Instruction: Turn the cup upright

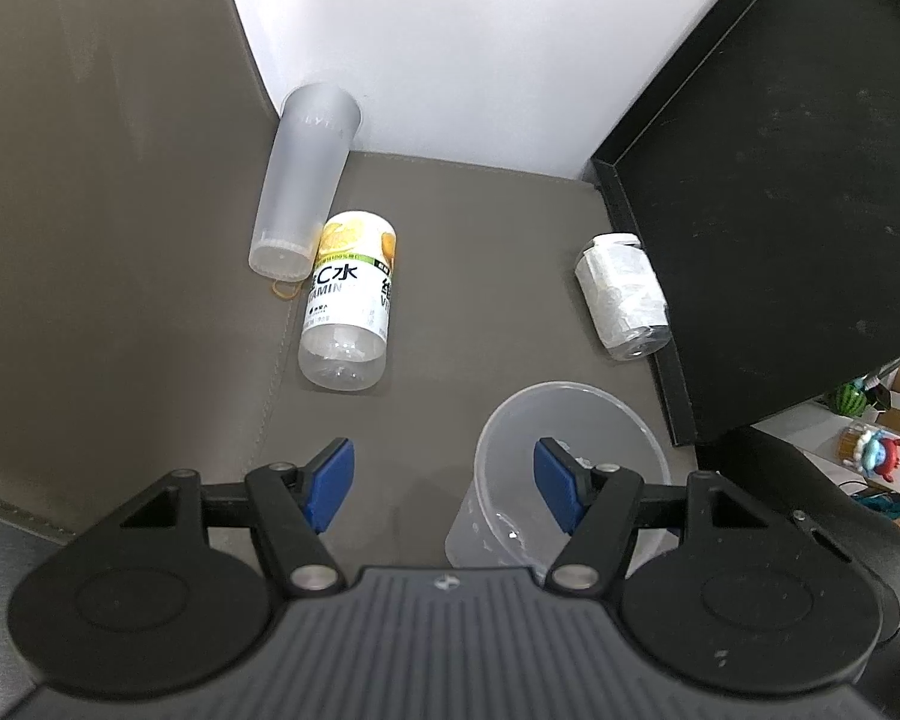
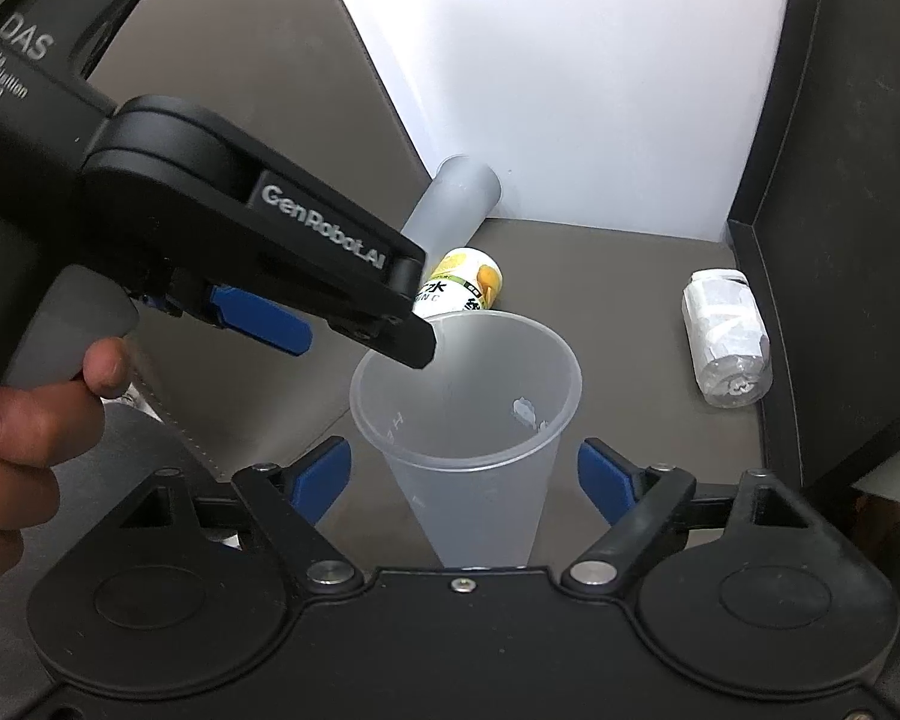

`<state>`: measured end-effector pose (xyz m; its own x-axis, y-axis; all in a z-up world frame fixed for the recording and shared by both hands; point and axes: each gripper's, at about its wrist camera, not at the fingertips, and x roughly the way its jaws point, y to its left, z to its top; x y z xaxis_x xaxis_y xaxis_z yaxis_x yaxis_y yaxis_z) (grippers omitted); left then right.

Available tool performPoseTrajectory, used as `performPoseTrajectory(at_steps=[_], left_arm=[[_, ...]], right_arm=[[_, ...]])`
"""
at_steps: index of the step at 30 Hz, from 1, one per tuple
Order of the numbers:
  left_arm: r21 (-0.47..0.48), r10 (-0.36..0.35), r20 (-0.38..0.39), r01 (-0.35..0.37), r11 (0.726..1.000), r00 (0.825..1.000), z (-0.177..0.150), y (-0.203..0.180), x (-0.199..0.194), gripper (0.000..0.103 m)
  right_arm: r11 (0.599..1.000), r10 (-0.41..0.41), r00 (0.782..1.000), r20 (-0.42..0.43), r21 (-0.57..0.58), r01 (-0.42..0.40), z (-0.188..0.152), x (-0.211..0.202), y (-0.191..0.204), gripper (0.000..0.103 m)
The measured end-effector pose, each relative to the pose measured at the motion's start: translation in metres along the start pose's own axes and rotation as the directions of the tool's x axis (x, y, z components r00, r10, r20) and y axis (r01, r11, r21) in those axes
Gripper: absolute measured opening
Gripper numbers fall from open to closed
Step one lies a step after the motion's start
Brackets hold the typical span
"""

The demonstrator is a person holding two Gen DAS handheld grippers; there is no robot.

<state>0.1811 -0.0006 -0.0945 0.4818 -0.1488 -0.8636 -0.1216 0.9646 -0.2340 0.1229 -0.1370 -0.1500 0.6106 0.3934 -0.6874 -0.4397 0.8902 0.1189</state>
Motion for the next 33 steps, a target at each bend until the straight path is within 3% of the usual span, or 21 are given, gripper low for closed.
performPoseTrajectory(at_steps=[8, 17, 22, 33], left_arm=[[0.022, 0.020, 0.037, -0.020, 1.000, 0.999, -0.005, -0.005, -0.031, 0.065], [0.032, 0.050, 0.091, -0.053, 0.998, 0.995, -0.020, -0.005, -0.074, 0.080], [0.037, 0.067, 0.107, -0.071, 0.997, 0.992, -0.031, -0.004, -0.091, 0.081], [0.037, 0.087, 0.152, -0.094, 0.995, 0.985, -0.051, -0.001, -0.126, 0.085]], right_arm=[[0.999, 0.021, 1.000, -0.017, 0.038, -0.020, 0.002, -0.019, -0.005, 0.086], [0.995, 0.029, 1.000, 0.008, 0.099, -0.030, 0.005, -0.042, -0.015, 0.096], [0.994, 0.028, 0.999, 0.041, 0.104, -0.032, 0.004, -0.058, -0.013, 0.101], [0.994, 0.036, 0.995, 0.098, 0.099, -0.046, 0.002, -0.091, -0.003, 0.103]])
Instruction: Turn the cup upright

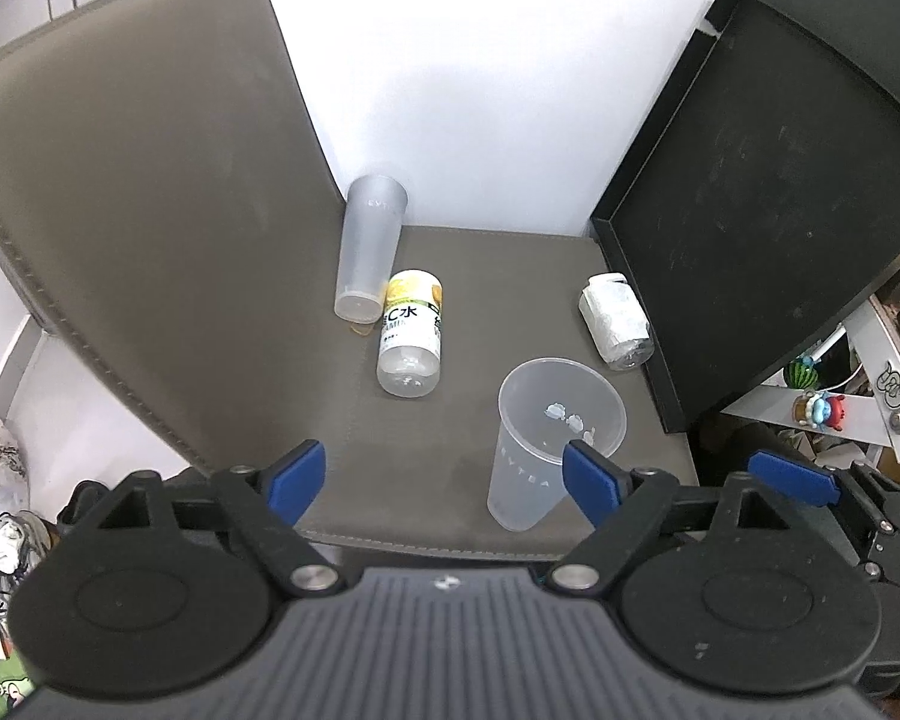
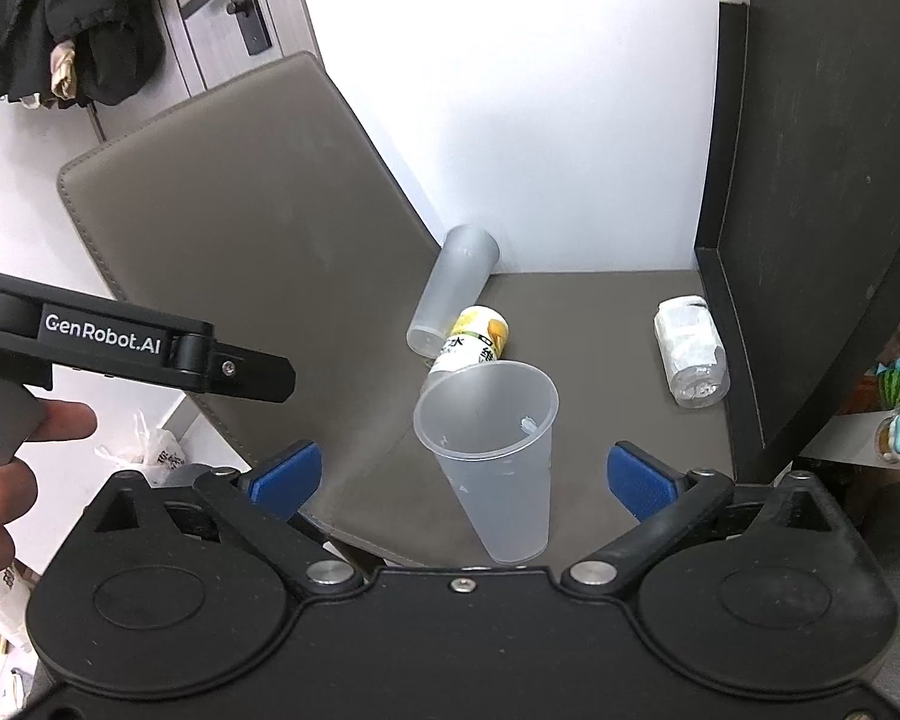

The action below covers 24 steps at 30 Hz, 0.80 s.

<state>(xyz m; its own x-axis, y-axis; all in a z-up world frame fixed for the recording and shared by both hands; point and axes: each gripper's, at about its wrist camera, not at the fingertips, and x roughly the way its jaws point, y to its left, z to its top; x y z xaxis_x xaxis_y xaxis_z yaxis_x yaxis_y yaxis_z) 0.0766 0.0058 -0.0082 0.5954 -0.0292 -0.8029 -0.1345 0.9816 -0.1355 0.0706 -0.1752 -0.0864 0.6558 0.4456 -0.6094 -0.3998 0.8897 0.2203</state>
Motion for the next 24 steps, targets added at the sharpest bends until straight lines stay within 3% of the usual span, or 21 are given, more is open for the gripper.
performPoseTrajectory(at_steps=[24], left_arm=[[0.009, 0.012, 0.077, -0.013, 1.000, 0.997, -0.037, 0.010, -0.059, 0.087]], right_arm=[[0.998, -0.027, 1.000, 0.012, 0.050, 0.026, -0.005, -0.043, 0.001, 0.103]])
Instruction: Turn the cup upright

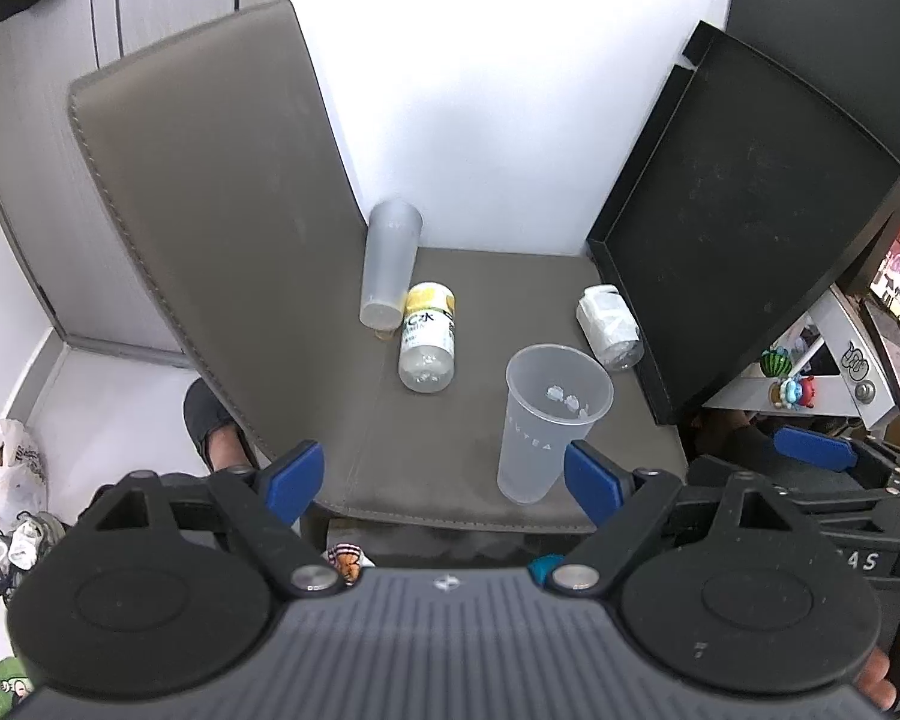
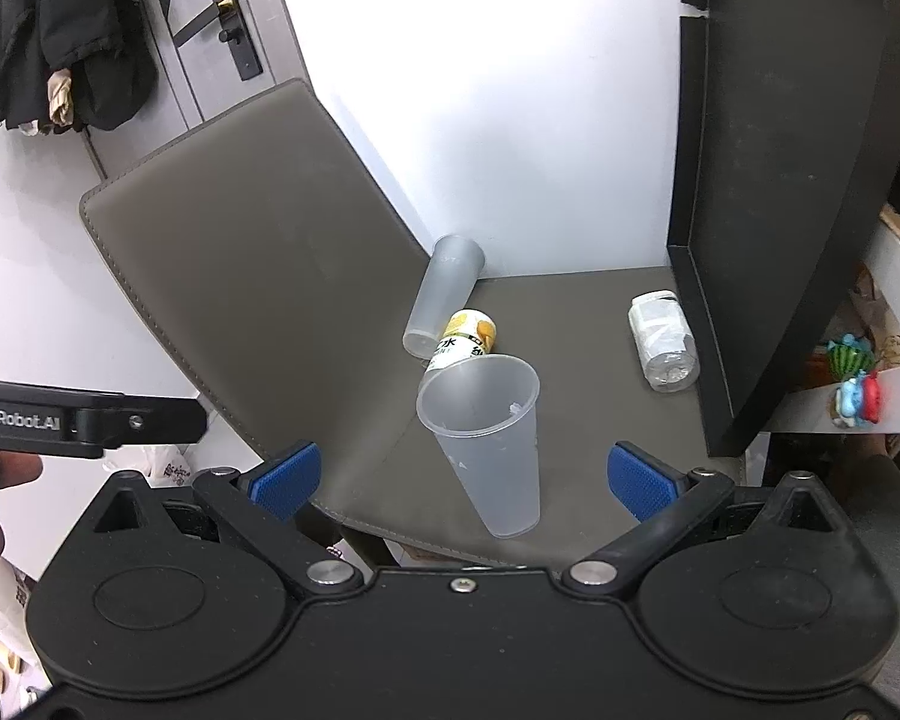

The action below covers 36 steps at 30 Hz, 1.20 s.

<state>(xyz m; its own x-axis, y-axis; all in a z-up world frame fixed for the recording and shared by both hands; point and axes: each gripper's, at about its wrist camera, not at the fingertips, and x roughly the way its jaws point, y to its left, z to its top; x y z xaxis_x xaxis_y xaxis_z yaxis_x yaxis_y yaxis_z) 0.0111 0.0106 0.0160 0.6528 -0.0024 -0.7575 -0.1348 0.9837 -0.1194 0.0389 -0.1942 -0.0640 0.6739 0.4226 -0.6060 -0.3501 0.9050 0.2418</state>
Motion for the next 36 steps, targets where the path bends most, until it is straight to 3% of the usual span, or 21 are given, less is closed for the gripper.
performPoseTrajectory(at_steps=[36], left_arm=[[0.010, 0.002, -0.029, -0.001, 1.000, 1.000, -0.015, 0.009, -0.006, 0.089]], right_arm=[[0.998, -0.066, 0.998, -0.024, -0.001, 0.066, -0.009, -0.005, -0.008, 0.103]])
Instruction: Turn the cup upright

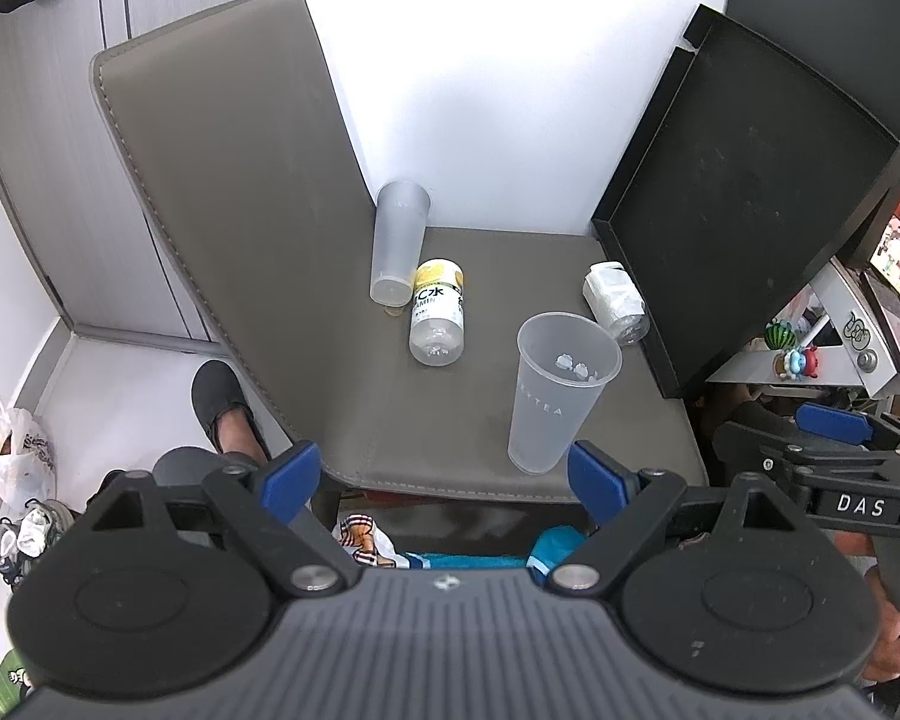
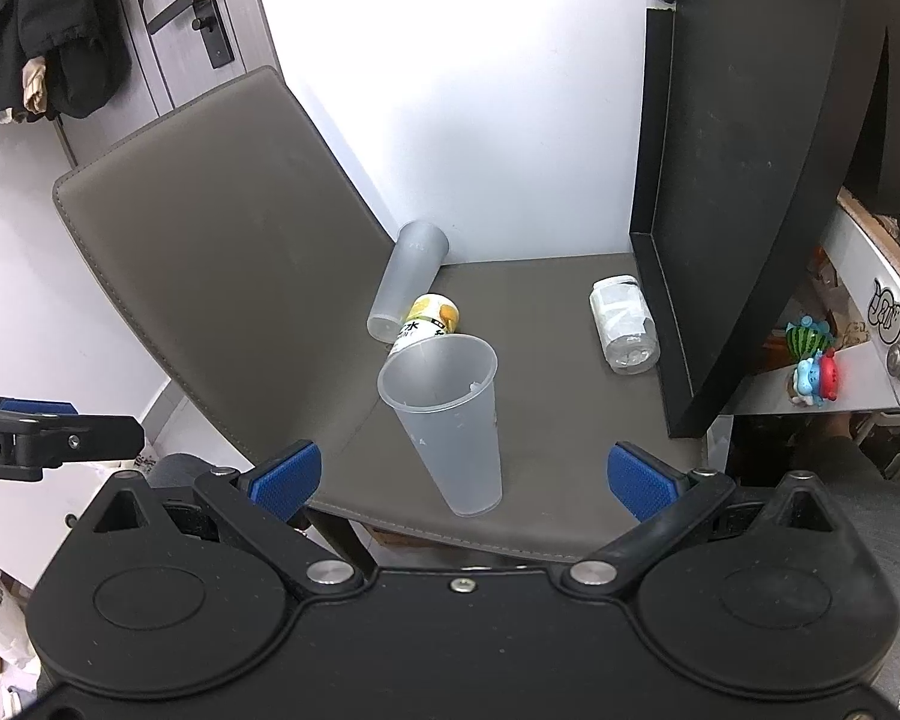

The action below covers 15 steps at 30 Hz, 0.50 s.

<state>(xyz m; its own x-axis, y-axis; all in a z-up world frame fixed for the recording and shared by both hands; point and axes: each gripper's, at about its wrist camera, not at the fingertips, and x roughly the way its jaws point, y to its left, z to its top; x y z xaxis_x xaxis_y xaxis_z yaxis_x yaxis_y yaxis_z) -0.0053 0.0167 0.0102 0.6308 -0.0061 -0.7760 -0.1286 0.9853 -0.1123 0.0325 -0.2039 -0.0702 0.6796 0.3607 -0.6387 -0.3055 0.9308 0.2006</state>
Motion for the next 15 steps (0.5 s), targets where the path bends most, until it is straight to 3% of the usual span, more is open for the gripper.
performPoseTrajectory(at_steps=[15], left_arm=[[0.009, 0.003, -0.009, -0.003, 1.000, 1.000, -0.0016, 0.0003, 0.0014, 0.089]], right_arm=[[0.999, 0.038, 0.999, -0.002, 0.013, -0.038, 0.0009, -0.0042, -0.0023, 0.103]])
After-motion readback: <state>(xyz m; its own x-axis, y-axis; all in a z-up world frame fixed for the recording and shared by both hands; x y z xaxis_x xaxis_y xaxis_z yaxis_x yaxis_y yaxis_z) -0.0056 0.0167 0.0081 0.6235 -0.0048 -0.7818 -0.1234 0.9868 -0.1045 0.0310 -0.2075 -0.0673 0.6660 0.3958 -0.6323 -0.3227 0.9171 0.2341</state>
